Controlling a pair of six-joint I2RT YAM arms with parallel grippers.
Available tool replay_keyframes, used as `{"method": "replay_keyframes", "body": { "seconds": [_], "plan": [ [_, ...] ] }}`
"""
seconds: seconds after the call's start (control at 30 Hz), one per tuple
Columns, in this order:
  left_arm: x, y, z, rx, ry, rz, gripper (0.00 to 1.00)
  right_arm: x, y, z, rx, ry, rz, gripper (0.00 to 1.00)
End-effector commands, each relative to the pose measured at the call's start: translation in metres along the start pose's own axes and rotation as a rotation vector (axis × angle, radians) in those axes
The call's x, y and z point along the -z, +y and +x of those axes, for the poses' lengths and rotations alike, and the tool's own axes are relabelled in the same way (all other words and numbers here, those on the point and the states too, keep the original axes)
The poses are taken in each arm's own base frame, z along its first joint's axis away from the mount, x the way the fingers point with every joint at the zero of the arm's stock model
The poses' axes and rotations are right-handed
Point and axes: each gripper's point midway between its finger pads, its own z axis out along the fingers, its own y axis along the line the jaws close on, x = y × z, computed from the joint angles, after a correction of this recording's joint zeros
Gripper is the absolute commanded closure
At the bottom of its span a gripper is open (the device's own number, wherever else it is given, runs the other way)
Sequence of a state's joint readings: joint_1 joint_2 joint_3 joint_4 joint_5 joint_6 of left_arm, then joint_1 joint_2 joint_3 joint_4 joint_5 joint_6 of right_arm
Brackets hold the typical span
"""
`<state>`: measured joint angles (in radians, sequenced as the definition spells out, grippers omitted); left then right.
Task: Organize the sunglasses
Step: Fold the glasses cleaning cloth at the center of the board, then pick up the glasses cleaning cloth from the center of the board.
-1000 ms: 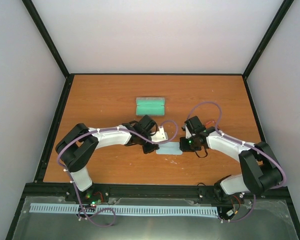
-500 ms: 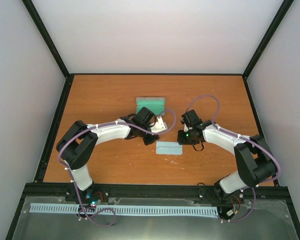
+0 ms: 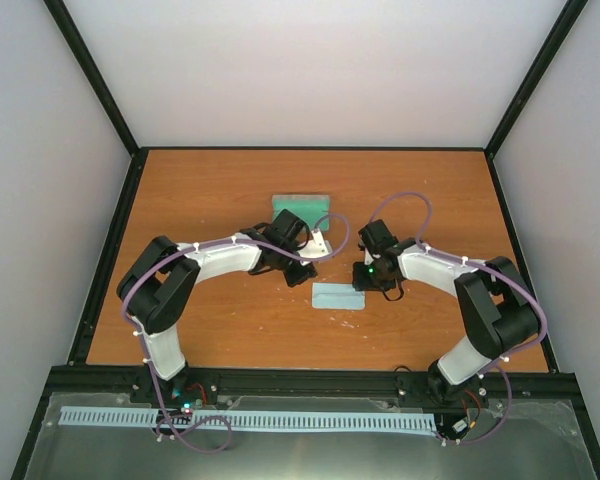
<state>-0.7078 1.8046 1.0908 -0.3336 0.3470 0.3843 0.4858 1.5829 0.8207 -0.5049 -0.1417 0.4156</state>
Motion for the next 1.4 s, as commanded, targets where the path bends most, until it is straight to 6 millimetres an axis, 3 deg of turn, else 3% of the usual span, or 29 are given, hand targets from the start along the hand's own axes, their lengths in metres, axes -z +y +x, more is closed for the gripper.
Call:
{"method": "replay_keyframes", "body": {
  "seconds": [0.0, 0.23, 0.5, 0.9, 1.17, 1.37],
  "plan": [
    [0.001, -0.006, 0.001, -0.009, -0.004, 0.027, 0.9, -0.004, 0.001, 0.0, -0.005, 0.019, -0.002, 0.62],
    [0.0, -0.008, 0.003, -0.003, -0.003, 0.035, 0.9, -0.008, -0.003, 0.01, -0.006, 0.052, 0.008, 0.67],
    [-0.001, -0.009, 0.004, -0.002, -0.005, 0.037, 0.9, -0.006, -0.007, 0.019, -0.018, 0.066, 0.014, 0.62],
    [-0.004, -0.01, 0.006, 0.004, 0.001, 0.047, 0.9, -0.011, -0.011, 0.026, -0.025, 0.087, 0.025, 0.79],
    [-0.005, -0.016, 0.008, 0.015, 0.004, 0.08, 0.73, -0.013, -0.014, 0.031, -0.028, 0.103, 0.032, 0.92],
    [-0.009, -0.02, 0.013, 0.025, 0.022, 0.108, 0.7, -0.013, -0.015, 0.032, -0.03, 0.104, 0.042, 0.97]
  ]
}}
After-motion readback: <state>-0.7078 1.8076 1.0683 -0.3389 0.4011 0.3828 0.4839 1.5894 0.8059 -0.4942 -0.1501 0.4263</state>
